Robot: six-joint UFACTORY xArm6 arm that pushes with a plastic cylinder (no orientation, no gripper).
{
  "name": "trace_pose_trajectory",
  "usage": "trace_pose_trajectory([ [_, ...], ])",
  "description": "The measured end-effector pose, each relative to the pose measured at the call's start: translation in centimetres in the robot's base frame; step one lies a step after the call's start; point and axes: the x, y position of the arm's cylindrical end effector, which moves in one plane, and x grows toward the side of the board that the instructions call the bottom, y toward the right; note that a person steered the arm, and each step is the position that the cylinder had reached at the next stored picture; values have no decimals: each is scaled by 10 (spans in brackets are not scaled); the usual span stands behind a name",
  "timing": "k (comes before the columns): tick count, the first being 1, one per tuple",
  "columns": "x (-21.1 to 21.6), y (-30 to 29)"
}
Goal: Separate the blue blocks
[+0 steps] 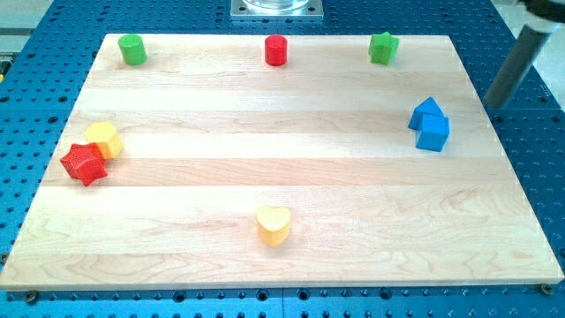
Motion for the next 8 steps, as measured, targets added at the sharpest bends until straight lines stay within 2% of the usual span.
trace_pose_trajectory([
  [2,66,-92],
  [3,90,-163],
  [4,109,-261],
  [6,102,-214],
  [8,87,-214],
])
